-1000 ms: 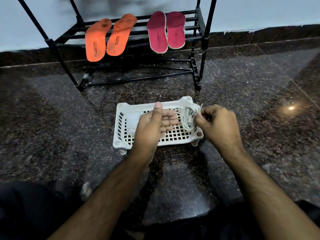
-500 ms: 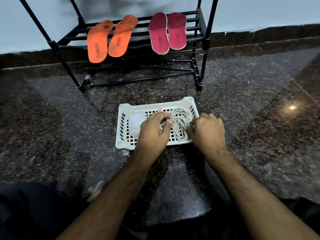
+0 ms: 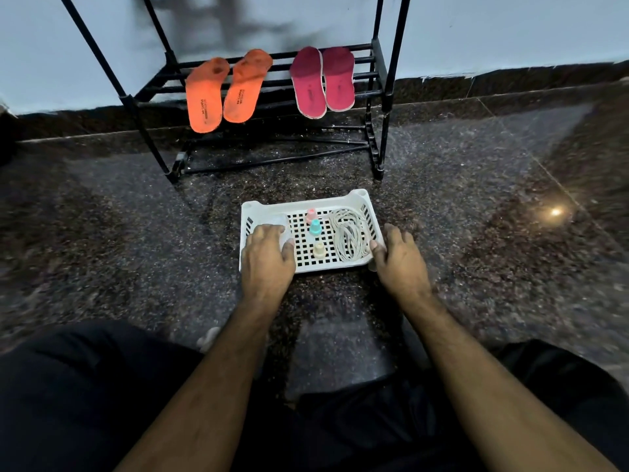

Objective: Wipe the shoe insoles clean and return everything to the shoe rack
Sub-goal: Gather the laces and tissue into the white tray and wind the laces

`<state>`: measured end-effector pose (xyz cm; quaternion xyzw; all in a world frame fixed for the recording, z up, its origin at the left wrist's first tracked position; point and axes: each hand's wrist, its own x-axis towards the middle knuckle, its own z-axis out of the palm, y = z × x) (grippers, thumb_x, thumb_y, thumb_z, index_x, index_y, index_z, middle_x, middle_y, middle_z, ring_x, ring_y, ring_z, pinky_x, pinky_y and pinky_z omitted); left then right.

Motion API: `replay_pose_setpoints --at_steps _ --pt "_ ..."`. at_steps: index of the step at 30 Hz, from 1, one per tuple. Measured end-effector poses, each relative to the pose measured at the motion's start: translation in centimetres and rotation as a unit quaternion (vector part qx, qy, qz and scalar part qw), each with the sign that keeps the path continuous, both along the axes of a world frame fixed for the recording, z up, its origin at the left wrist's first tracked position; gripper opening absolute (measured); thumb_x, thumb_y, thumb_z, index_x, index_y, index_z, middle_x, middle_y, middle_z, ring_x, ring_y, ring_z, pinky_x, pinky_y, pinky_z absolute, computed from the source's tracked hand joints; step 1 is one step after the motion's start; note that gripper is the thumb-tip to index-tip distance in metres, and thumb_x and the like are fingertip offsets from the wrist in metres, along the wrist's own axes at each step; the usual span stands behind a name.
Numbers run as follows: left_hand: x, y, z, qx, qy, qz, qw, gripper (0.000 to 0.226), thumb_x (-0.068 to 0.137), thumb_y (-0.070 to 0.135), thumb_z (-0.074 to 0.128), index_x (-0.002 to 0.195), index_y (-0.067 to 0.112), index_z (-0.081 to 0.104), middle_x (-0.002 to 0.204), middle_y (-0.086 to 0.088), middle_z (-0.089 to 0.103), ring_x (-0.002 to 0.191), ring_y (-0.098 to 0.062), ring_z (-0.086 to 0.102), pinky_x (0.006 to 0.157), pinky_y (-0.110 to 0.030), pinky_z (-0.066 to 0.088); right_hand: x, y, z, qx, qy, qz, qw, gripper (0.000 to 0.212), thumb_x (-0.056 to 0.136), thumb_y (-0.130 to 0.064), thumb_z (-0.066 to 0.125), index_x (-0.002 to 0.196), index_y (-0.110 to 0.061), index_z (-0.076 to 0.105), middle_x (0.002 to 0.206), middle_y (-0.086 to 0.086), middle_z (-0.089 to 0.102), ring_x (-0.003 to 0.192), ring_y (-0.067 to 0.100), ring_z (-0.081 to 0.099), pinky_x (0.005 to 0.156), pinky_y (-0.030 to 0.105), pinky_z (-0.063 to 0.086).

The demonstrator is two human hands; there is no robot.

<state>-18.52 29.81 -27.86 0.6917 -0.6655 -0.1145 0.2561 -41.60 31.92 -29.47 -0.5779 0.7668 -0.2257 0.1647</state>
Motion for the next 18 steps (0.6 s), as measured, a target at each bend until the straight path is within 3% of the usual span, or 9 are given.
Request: replay_pose_setpoints --at_steps 4,8,11,14,18 --pt "0.5 0.8 -0.9 0.011 -0.039 0.013 0.999 0.039 0.096 0.023 0.058 0.134 0.011 0.056 0.142 -0.01 0.047 0.13 -0.025 0.045 0.112 -0.041 0.039 0.7 1.0 -0.2 -0.004 -0.017 0.011 1.0 0.052 0.102 -0.041 0.04 0.15 -0.025 0.03 0.134 0.01 0.049 0.113 0.029 0.058 0.093 0.049 0.053" --pt "1.0 1.2 -1.3 0.023 -0.022 0.06 0.998 0.055 0.095 0.029 0.061 0.143 0.011 0.044 0.149 -0.017 0.039 0.137 -0.032 0.039 0.114 -0.048 0.036 0.5 1.6 -0.8 -0.002 -0.014 0.045 0.999 0.053 0.101 -0.037 0.047 0.151 -0.031 0.03 0.127 0.009 0.053 0.107 0.027 0.06 0.091 0.044 0.052" --pt "1.7 1.1 -1.7 0.024 0.022 0.106 0.994 0.06 0.095 0.035 0.06 0.146 0.011 0.039 0.146 -0.021 0.038 0.13 -0.037 0.045 0.106 -0.052 0.044 0.4 2.0 -1.2 0.001 -0.021 0.067 0.998 0.054 0.1 -0.031 0.052 0.151 -0.031 0.035 0.122 0.008 0.053 0.105 0.026 0.06 0.092 0.04 0.051" --pt "2.3 1.1 -1.8 0.074 0.077 0.166 0.98 0.064 0.098 0.038 0.055 0.149 0.006 0.032 0.137 -0.022 0.047 0.118 -0.037 0.055 0.095 -0.046 0.051 0.3 2.2 -1.5 0.003 -0.023 0.078 0.997 0.048 0.097 -0.025 0.058 0.143 -0.031 0.046 0.12 0.006 0.054 0.105 0.027 0.061 0.094 0.041 0.052" --pt "1.9 1.0 -1.9 0.117 0.137 0.16 0.97 0.04 0.099 0.025 0.056 0.129 -0.001 0.052 0.123 -0.02 0.064 0.11 -0.038 0.062 0.087 -0.038 0.05 -0.4 2.0 -1.7 -0.014 -0.053 0.06 0.997 0.041 0.091 -0.014 0.065 0.129 -0.027 0.059 0.118 0.005 0.059 0.105 0.024 0.062 0.098 0.036 0.051"
